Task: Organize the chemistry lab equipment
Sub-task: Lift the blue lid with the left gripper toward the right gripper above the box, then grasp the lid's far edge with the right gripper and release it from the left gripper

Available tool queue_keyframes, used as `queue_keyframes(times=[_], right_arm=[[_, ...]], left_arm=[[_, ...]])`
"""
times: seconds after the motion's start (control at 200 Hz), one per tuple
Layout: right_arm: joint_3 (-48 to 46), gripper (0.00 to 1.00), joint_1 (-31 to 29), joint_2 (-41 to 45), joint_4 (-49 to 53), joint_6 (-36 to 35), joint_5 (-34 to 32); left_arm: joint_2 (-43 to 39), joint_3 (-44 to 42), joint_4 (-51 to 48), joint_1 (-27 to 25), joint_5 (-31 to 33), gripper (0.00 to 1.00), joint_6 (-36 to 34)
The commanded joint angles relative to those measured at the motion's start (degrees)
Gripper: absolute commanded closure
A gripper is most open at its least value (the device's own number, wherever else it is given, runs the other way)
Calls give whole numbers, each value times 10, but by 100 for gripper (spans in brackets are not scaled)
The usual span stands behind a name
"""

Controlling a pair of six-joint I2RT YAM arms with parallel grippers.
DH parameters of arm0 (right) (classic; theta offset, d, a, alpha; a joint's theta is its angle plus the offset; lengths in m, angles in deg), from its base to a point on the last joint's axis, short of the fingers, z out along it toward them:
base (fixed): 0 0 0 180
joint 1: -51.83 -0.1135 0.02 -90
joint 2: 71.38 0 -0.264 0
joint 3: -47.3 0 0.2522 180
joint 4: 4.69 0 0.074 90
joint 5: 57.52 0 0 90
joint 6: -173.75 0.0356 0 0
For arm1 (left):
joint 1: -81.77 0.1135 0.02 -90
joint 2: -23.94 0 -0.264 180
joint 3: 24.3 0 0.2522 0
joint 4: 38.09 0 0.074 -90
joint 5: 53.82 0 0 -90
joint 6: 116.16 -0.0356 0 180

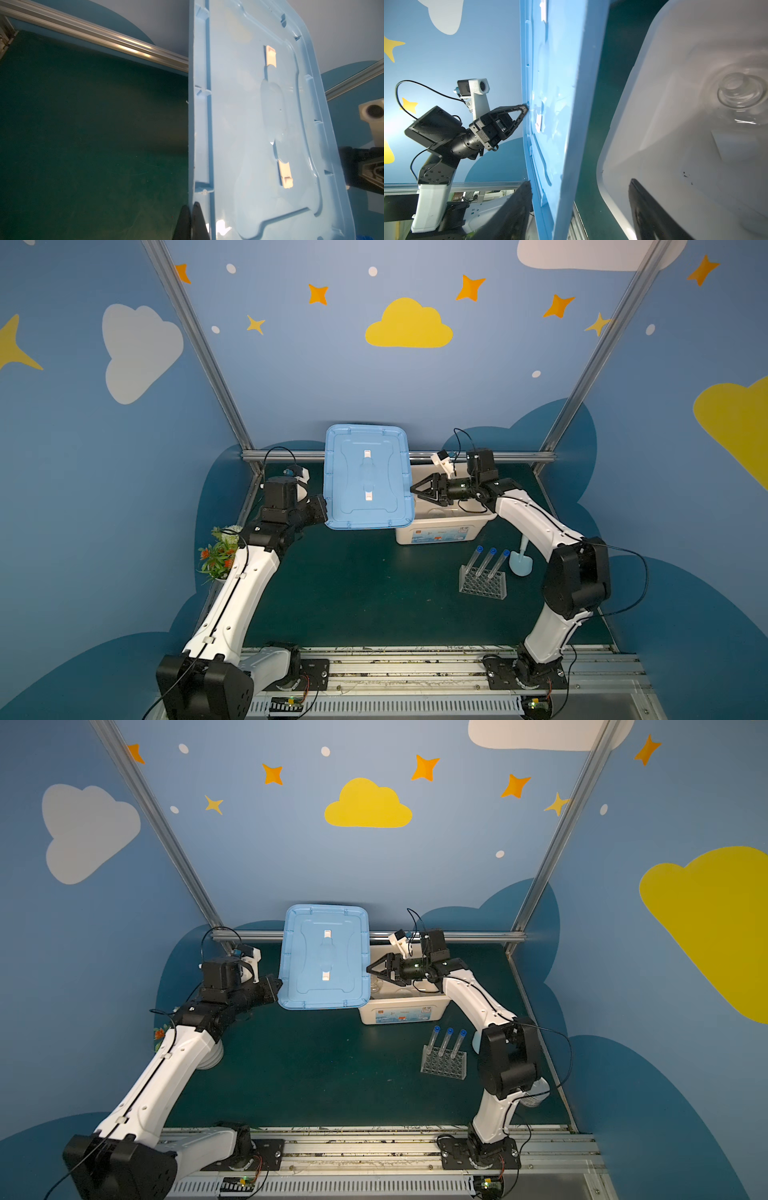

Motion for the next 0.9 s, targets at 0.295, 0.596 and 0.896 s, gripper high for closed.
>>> queue_keyframes(times=[0.295,0.596,0.896], right_arm=[[-8,29,-6,-10,-81,54,28],[-1,38,-9,-20,-105,82,33],[-17,66,2,2,-100,73,29]], left_arm=[[32,30,70,-24,-19,97,31],[52,31,99,-58,-19,96,47],[80,32,114,-76,-16,95,60]])
